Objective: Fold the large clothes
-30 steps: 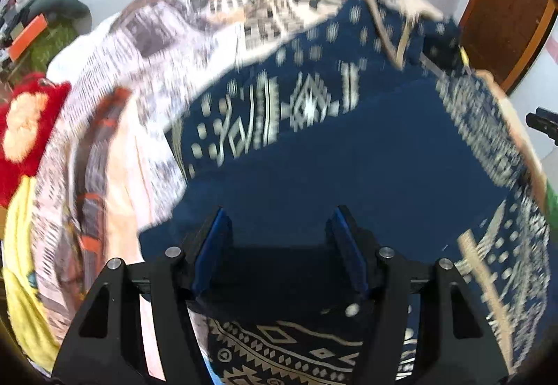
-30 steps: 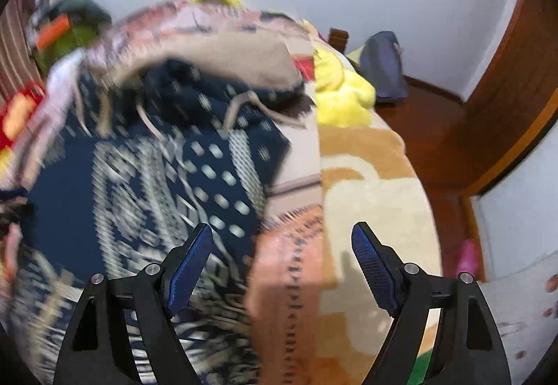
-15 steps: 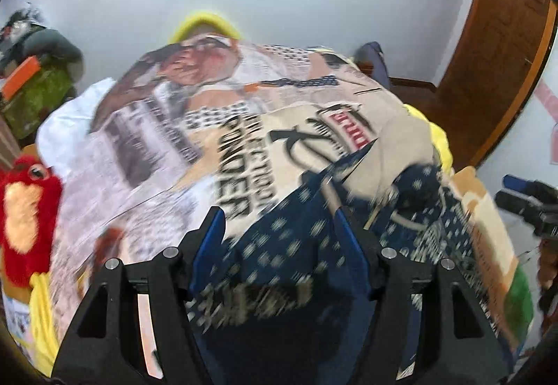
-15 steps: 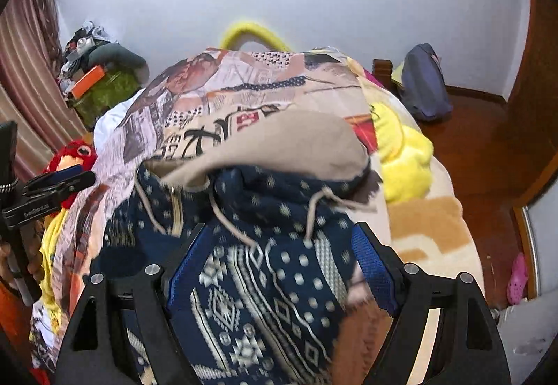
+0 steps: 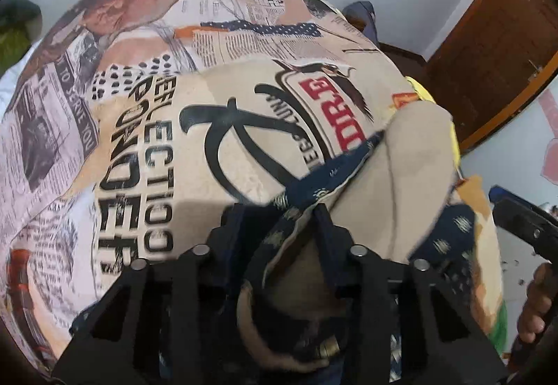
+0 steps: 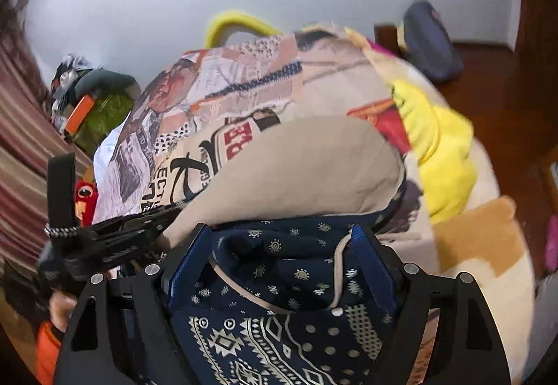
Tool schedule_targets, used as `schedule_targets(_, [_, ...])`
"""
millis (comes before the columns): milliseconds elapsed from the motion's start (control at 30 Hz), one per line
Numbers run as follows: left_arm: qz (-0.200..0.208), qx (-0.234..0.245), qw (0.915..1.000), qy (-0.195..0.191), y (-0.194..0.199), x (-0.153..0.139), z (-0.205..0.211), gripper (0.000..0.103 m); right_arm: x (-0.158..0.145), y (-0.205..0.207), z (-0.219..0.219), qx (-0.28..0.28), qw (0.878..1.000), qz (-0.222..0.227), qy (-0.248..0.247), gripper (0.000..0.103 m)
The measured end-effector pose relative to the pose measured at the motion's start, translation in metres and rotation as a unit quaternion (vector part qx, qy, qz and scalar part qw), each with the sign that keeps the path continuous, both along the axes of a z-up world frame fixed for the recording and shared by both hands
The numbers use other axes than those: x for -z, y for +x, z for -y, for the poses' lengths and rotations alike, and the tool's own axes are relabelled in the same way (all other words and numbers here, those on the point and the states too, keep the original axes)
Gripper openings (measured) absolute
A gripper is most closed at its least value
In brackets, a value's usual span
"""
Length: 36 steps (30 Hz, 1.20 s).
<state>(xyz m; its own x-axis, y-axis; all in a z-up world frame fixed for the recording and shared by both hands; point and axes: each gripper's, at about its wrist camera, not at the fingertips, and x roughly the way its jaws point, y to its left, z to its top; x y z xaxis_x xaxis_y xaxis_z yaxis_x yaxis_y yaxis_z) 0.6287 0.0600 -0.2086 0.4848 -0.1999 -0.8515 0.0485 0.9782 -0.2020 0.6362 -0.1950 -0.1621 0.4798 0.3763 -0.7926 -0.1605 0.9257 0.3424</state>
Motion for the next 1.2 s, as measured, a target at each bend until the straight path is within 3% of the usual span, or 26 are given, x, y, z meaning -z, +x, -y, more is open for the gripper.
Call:
schedule_targets(33, [0.007,-0.002,0.9999,0.008,0.001,0.000,0.002,0.020,0.005,0.002,0.000,0.002,1.000,-0.006,0.004,0.080])
schedule_targets(67, [0.012,-0.003,0.9998,0.016,0.003,0.000,0.004,0.012,0.009,0.003,-0.001,0.002,1.000,-0.012,0.005,0.081])
schedule_targets(267, [0.097,-0.044,0.9922,0.065,-0.022,-0.040,-0.008,0.008,0.023,0.005,-0.011,-0.012,1.000,-0.026,0.008,0.080])
schedule_targets(400, [0.111,-0.081,0.9879,0.072,-0.047,-0.056,-0.040,0.008,0.030,0.006,-0.025,-0.023,0.999,-0.038,0.002,0.080])
schedule_targets(533, [0.099,-0.098,0.9840,0.111,-0.074,-0.047,-0.063,0.008,0.045,0.000,-0.047,-0.047,0.997,-0.046,-0.036,0.080])
schedule_targets(600, [0.074,-0.101,0.9845,0.122,-0.084,-0.032,-0.074,0.008,0.056,-0.003,-0.059,-0.064,0.994,-0.052,-0.067,0.080])
schedule_targets(767, [0.025,-0.067,0.9914,0.109,-0.093,0.000,-0.084,0.008,0.066,-0.014,-0.071,-0.087,0.988,-0.042,-0.123,0.080])
schedule_targets(900, [0.029,-0.044,0.9943,0.093,-0.088,-0.005,-0.083,0.012,0.043,-0.017,-0.068,-0.098,0.990,-0.024,-0.095,0.080])
schedule_targets(1033, [0.027,-0.040,0.9965,0.068,-0.067,-0.012,-0.087,0.035,0.013,-0.009,-0.067,-0.093,0.994,0.001,-0.063,0.080])
schedule_targets(1200, [0.004,-0.050,0.9979,0.042,-0.032,0.002,-0.092,0.036,-0.002,0.018,-0.080,-0.087,0.996,0.002,-0.024,0.080])
